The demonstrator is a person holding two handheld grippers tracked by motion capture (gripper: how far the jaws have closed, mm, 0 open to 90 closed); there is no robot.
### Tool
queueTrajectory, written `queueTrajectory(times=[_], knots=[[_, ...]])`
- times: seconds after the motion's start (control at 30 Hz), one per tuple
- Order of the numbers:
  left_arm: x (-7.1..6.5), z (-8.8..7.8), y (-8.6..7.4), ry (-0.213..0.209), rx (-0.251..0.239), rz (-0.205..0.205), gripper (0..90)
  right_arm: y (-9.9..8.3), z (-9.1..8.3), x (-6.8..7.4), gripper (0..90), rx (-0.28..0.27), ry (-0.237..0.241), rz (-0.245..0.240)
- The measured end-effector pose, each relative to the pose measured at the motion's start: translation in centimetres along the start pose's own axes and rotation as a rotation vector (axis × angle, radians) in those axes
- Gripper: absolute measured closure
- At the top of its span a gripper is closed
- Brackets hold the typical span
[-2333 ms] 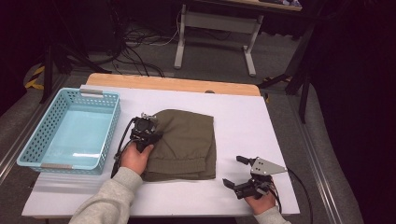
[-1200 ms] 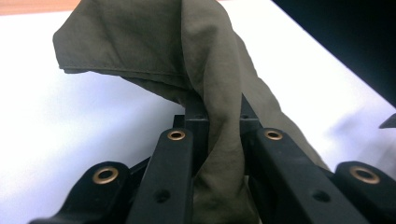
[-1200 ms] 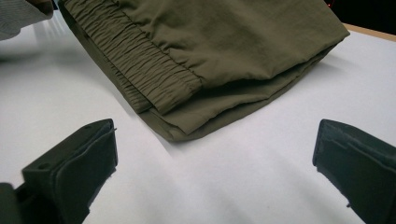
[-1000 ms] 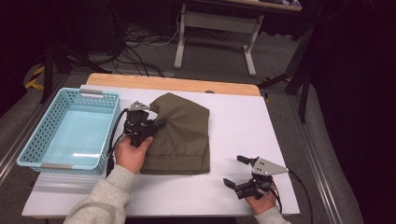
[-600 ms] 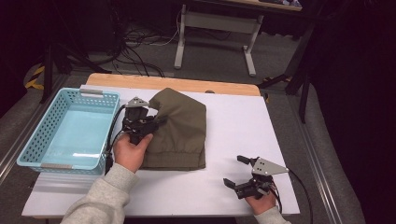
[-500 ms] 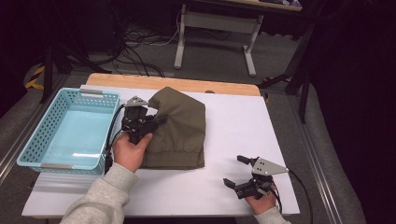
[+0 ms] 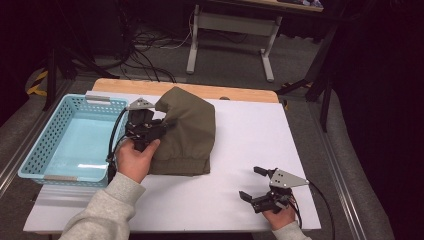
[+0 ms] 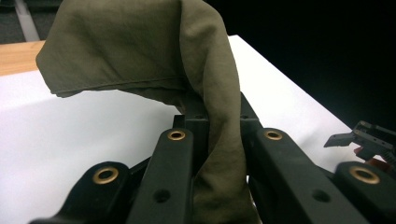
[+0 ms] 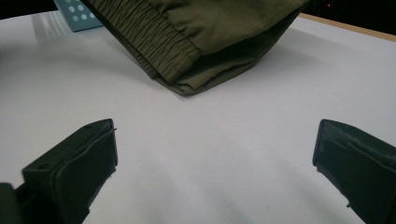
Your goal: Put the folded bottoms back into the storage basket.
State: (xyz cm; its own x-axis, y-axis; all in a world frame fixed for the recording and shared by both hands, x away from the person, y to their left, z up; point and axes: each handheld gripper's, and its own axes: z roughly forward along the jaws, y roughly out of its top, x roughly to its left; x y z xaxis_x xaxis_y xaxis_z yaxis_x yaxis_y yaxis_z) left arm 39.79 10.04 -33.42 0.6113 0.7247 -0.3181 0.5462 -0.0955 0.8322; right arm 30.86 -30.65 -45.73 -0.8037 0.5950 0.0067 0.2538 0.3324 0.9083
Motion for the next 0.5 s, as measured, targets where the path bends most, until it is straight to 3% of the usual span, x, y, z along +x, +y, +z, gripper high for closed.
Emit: queueTrajectory(times=[0.5], knots=[[1.0,-2.5,0.6,0.013,-0.029,-0.017,82.0,0.0,0.0,0.0,0.5,0.001,0.001,0.0]])
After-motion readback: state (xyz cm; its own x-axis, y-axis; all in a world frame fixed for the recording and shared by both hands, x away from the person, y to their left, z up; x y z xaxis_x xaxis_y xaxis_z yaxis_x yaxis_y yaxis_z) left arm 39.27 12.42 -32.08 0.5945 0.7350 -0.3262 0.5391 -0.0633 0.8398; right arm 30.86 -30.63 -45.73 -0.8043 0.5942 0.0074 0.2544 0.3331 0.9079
